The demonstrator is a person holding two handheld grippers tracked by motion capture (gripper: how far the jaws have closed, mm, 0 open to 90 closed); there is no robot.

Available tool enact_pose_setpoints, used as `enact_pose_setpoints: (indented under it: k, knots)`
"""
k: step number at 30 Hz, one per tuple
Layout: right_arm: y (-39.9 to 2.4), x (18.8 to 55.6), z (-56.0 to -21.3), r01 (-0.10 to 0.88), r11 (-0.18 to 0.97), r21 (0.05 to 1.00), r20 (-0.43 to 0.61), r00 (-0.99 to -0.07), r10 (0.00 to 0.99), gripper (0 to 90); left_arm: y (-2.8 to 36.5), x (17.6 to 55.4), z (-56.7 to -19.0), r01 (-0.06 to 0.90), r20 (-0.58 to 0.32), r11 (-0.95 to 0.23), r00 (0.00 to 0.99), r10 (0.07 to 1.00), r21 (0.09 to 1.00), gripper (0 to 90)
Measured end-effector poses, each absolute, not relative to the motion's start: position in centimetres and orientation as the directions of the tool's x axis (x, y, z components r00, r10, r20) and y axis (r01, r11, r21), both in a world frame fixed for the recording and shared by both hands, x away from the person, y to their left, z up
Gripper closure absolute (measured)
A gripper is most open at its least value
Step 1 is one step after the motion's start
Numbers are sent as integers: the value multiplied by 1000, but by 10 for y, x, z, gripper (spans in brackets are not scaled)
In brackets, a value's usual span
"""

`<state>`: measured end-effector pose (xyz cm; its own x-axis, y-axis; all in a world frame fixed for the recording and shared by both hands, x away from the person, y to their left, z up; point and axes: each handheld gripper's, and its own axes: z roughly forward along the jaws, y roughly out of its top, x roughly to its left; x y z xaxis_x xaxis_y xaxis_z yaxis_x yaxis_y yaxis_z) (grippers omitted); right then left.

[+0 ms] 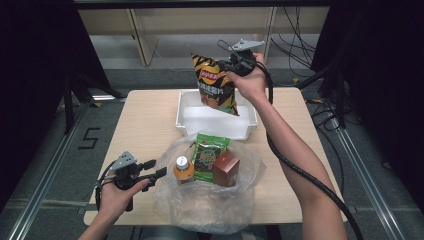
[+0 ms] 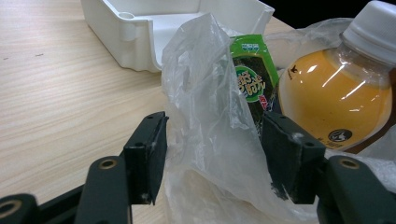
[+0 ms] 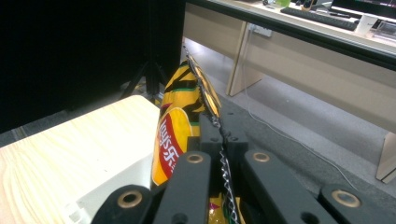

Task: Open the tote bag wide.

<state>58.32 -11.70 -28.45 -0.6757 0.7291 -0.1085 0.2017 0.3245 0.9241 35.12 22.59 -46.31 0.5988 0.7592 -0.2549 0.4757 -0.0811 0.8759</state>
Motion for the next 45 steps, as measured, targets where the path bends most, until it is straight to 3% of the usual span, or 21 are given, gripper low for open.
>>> enact_pose_setpoints:
  k: [45]
  knots:
    - [-105,612,-324,279,323,904,-55,-674,737,900,227,349,-462,465,-239,-96,609,757,880,413]
